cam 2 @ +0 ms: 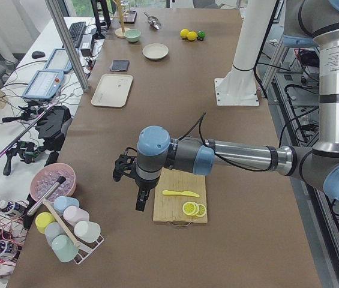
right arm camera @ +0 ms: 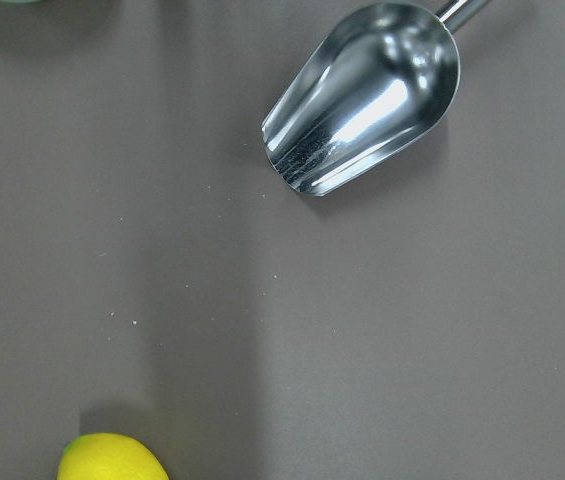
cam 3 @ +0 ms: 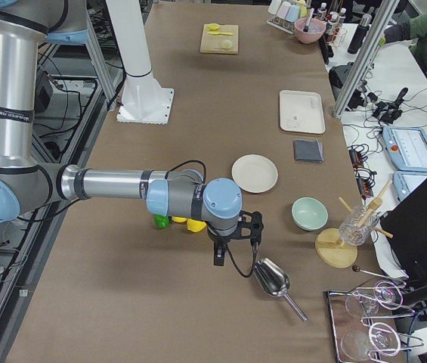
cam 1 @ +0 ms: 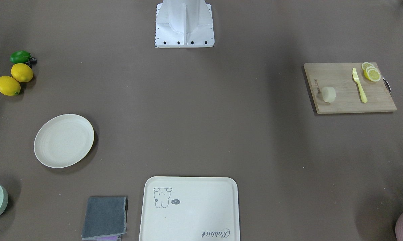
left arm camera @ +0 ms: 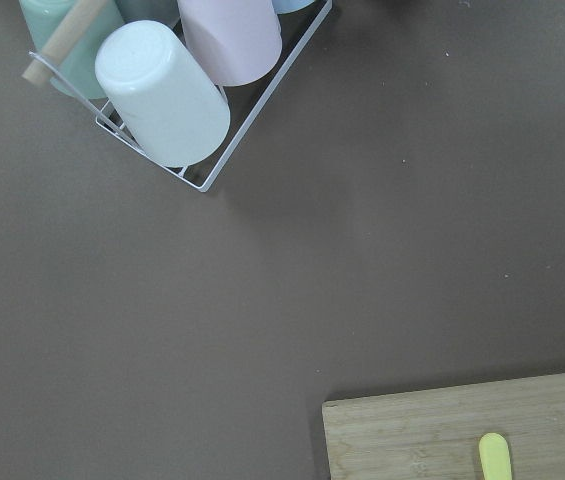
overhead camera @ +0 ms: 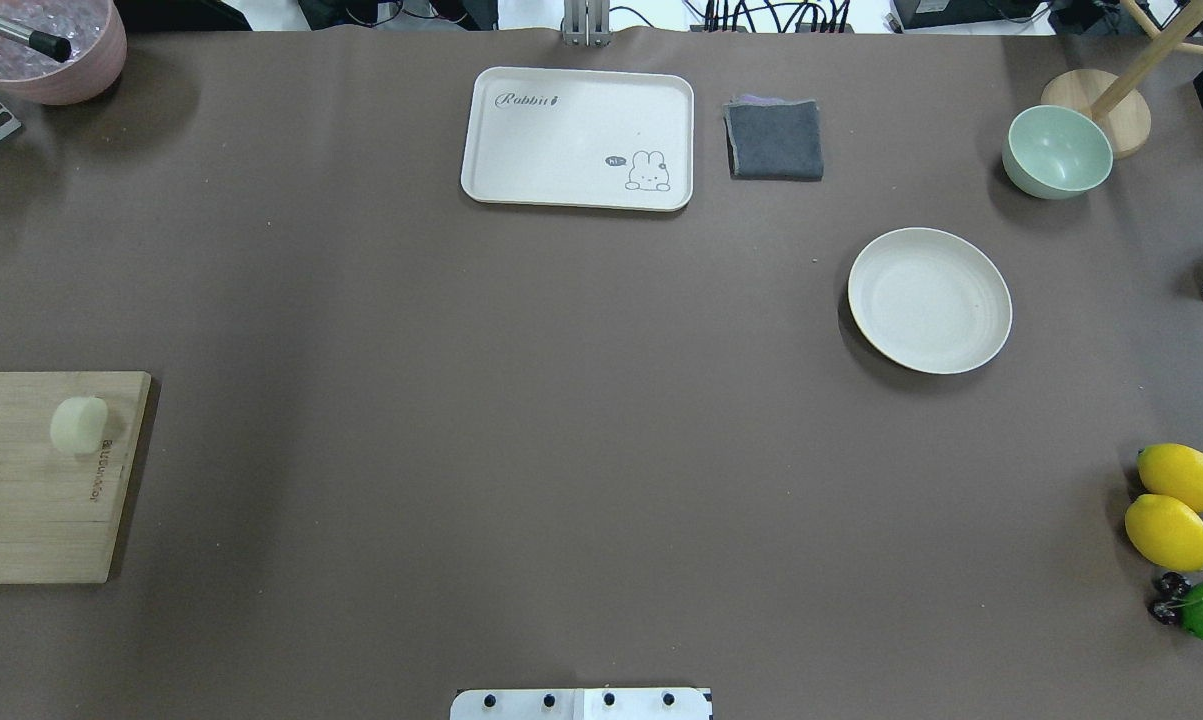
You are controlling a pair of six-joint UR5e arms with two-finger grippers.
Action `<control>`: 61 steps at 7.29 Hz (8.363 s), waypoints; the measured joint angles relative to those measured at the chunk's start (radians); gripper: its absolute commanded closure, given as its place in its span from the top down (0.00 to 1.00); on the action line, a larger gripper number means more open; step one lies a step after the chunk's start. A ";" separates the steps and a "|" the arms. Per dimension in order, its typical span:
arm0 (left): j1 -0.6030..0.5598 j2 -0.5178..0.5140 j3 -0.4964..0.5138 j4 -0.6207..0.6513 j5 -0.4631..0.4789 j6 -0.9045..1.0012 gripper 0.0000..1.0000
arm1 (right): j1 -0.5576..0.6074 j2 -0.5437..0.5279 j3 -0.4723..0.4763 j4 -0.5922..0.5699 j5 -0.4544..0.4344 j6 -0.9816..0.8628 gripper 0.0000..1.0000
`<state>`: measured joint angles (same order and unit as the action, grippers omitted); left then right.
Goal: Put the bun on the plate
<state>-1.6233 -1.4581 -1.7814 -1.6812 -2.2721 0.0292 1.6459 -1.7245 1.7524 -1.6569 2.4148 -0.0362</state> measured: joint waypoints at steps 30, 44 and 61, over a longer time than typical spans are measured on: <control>0.012 0.021 0.141 -0.354 -0.016 -0.089 0.98 | -0.687 0.268 -0.340 1.007 -0.291 0.917 0.00; 0.008 0.022 0.148 -0.356 -0.057 -0.138 0.98 | -1.108 0.699 -0.112 0.534 -0.610 1.278 0.00; 0.759 0.138 -0.088 -0.709 0.313 -0.992 0.98 | -0.688 0.501 -0.061 0.522 -0.329 0.885 1.00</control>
<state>-0.8646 -1.3198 -1.8698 -2.3897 -1.9595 -0.9632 0.9583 -1.2236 1.6914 -1.1348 2.0862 0.8489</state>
